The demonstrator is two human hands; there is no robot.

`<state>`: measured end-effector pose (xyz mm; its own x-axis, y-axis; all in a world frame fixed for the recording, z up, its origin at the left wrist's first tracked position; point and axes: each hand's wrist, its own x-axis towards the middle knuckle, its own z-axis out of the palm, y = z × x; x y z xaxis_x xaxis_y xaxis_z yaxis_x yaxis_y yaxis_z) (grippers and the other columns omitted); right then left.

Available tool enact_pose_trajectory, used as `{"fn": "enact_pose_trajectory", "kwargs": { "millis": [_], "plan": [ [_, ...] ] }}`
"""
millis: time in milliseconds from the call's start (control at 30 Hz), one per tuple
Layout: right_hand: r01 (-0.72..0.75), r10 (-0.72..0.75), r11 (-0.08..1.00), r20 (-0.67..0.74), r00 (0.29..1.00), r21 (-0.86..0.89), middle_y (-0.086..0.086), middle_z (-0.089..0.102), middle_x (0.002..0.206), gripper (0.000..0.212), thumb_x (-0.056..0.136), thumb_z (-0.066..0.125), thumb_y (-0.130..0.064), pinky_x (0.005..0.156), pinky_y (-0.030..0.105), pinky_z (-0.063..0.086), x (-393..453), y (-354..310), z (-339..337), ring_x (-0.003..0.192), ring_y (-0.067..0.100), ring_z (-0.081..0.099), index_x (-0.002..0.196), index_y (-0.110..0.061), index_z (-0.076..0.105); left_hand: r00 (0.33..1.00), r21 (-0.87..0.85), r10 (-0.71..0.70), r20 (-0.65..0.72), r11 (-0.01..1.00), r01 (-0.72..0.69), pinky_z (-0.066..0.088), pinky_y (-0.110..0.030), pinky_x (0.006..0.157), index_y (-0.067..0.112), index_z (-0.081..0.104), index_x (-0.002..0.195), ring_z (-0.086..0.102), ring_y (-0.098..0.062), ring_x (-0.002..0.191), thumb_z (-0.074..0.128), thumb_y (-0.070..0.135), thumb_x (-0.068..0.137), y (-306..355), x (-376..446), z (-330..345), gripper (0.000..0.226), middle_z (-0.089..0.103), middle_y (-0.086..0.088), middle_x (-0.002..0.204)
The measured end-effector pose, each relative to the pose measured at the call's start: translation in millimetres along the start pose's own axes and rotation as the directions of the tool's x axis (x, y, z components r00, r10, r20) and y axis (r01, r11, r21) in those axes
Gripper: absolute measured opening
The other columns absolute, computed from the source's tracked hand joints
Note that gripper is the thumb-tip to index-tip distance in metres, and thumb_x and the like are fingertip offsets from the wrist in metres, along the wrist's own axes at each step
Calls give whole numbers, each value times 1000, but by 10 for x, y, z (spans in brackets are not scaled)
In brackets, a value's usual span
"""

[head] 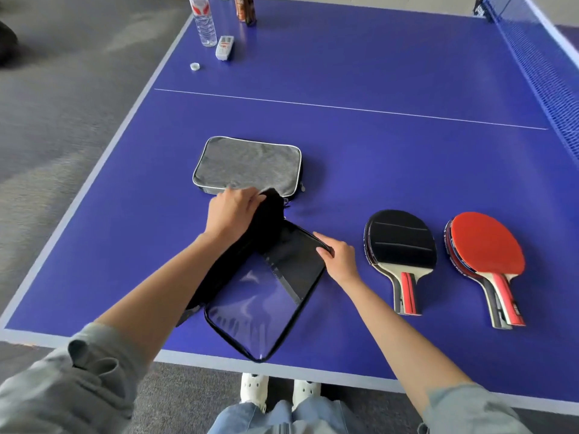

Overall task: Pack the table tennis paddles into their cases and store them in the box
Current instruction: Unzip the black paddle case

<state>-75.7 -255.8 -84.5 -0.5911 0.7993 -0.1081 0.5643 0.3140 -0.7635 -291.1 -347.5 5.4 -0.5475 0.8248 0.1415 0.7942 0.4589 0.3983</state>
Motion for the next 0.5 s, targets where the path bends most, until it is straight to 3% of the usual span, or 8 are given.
{"fn": "enact_pose_trajectory", "kwargs": {
  "millis": [100, 167, 267, 333, 433, 500],
  "plan": [
    [24, -24, 1000, -17, 1000, 8, 11, 65, 122, 35, 90, 57, 0, 86, 7, 36, 26, -9, 27, 89, 21, 65, 125, -4, 59, 998, 66, -4, -57, 998, 8, 33, -35, 60, 11, 64, 87, 60, -43, 76, 46, 36, 96, -166, 100, -39, 32, 67, -18, 80],
    [21, -21, 1000, -41, 999, 7, 10, 68, 118, 34, 90, 57, -1, 85, 10, 40, 7, 4, 58, 82, 24, 64, 124, -6, 60, 995, 91, -48, -84, 994, 56, 33, -35, 62, 12, 65, 92, 60, -42, 77, 46, 36, 96, -266, 182, -49, 32, 67, -19, 81],
    [0, -1, 1000, -43, 999, -14, 16, 71, 99, 35, 92, 57, -5, 81, 26, 49, -88, 76, 128, 76, 27, 59, 127, -8, 58, 990, 32, -127, -63, 991, 129, 34, -35, 64, 10, 66, 94, 60, -41, 82, 47, 35, 96, -350, 288, -26, 31, 68, -18, 86],
    [-11, 8, 999, -51, 999, -41, 14, 65, 88, 36, 91, 59, -8, 80, 36, 48, -105, 95, 168, 78, 28, 57, 128, -8, 57, 996, -17, -86, -38, 996, 85, 38, -36, 65, 10, 65, 93, 60, -41, 82, 47, 35, 96, -323, 309, -8, 31, 68, -17, 86],
    [27, -32, 998, -78, 996, -58, 12, 61, 103, 38, 91, 62, -18, 89, 33, 43, 55, -69, 174, 97, 27, 54, 127, -8, 58, 997, -35, 51, -49, 998, -53, 44, -38, 65, 13, 64, 97, 62, -39, 84, 46, 36, 96, -188, 264, 20, 30, 69, -11, 91],
    [107, -108, 994, -58, 992, -18, 11, 61, 113, 42, 89, 64, -22, 94, 32, 40, 248, -301, 162, 105, 27, 53, 128, -9, 56, 996, -34, 68, -54, 997, -70, 47, -40, 68, 15, 63, 99, 62, -37, 87, 44, 38, 97, -104, 240, 31, 30, 69, -8, 96]
  ]
}}
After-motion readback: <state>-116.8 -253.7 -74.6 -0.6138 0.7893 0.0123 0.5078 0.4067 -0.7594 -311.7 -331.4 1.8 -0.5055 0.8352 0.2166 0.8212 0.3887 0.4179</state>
